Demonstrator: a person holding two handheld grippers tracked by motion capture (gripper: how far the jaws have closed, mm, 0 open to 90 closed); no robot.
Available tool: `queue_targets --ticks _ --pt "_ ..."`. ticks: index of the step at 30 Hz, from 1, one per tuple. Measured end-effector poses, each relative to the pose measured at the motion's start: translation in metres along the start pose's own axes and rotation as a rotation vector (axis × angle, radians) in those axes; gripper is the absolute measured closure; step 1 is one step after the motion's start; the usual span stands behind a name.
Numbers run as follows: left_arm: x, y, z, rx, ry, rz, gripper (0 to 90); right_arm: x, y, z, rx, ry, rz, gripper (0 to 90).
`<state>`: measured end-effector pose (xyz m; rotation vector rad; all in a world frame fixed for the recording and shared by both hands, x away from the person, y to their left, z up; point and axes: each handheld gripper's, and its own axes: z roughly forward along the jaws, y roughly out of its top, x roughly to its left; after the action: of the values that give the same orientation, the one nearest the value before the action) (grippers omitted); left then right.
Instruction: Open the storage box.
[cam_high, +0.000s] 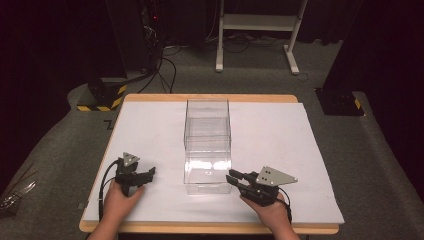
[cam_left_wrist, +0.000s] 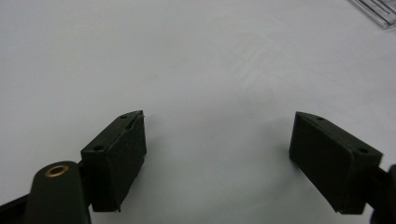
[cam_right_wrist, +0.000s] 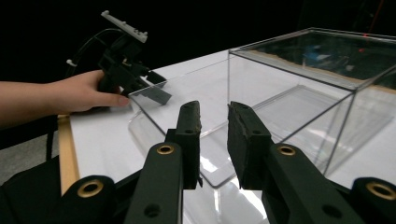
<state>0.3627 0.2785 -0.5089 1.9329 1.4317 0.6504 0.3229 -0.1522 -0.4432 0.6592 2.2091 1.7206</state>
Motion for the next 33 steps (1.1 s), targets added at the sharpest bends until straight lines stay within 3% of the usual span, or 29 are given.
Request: queue_targets --ticks 8,14,19,29,33 --pt "0.000 0.000 0.000 -0.001 0.001 0.000 18.9 -0.011 0.000 -0.005 -0.011 -0.079 0.019 69.9" --pt "0.000 0.000 0.000 -0.001 0.001 0.000 18.9 -0.024 -0.005 -0.012 0.002 -0.180 0.022 68.1" --pt "0.000 0.000 0.000 0.000 0.000 0.000 18.9 -0.038 -0.011 -0.020 0.017 -0.264 0.056 68.0" --pt "0.000 0.000 0.000 0.000 0.000 -0.001 18.9 -0.074 -0.028 -0.044 0.122 -0.481 0.082 64.1" --pt "0.000 0.000 0.000 0.000 -0.001 0.000 18.9 -0.086 -0.038 -0.051 0.174 -0.539 0.117 62.1"
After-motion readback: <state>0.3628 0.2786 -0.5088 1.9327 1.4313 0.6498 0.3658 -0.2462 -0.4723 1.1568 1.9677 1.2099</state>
